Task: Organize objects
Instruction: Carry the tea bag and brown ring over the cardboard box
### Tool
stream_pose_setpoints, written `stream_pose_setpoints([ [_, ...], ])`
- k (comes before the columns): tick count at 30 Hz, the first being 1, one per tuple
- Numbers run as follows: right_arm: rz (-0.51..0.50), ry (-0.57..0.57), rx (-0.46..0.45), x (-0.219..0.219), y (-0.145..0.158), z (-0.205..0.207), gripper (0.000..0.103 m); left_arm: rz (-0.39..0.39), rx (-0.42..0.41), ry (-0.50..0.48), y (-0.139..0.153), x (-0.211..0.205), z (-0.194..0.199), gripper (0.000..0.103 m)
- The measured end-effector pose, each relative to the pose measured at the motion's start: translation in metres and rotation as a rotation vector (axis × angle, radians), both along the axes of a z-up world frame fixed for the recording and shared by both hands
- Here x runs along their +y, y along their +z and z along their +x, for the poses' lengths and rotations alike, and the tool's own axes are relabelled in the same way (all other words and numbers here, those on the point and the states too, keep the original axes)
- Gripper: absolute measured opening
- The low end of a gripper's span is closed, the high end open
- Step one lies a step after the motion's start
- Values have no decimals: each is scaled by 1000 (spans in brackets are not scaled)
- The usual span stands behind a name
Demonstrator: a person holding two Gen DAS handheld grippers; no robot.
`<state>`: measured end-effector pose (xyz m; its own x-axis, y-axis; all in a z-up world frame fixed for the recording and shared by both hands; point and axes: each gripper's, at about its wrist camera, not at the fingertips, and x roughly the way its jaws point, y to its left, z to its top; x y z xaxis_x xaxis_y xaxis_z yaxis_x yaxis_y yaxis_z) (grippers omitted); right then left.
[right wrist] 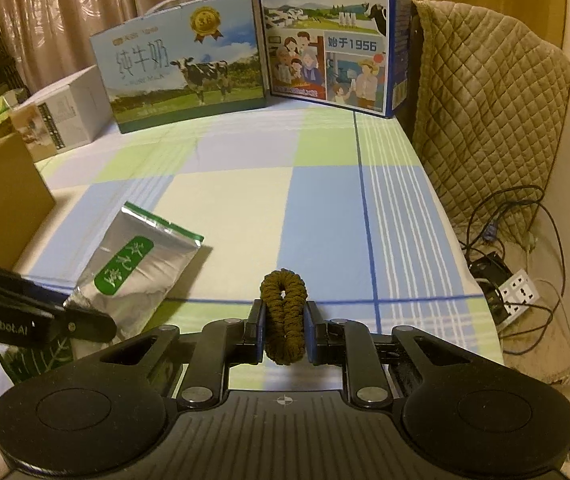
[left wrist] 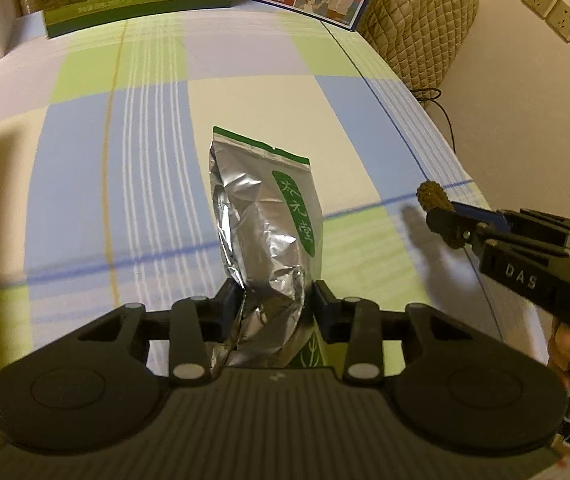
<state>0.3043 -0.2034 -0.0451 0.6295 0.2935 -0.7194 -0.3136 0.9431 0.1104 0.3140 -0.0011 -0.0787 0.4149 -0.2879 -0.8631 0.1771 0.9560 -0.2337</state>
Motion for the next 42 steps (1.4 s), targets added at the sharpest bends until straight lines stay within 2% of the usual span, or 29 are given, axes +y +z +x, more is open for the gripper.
stream_pose_setpoints([
  [13, 69, -10, -10, 6, 66, -95, 16, -63, -73, 71, 70, 18, -108, 34],
  [23, 106, 18, -46, 33, 109, -178, 16, -57, -165, 101, 121, 36, -197, 34],
  [30, 108, 60, -70, 59, 129, -216, 16, -27, -207, 119, 141, 58, -236, 34],
  [42, 97, 161, -95, 114, 143, -244, 16, 7, -259, 185, 160, 101, -277, 34],
])
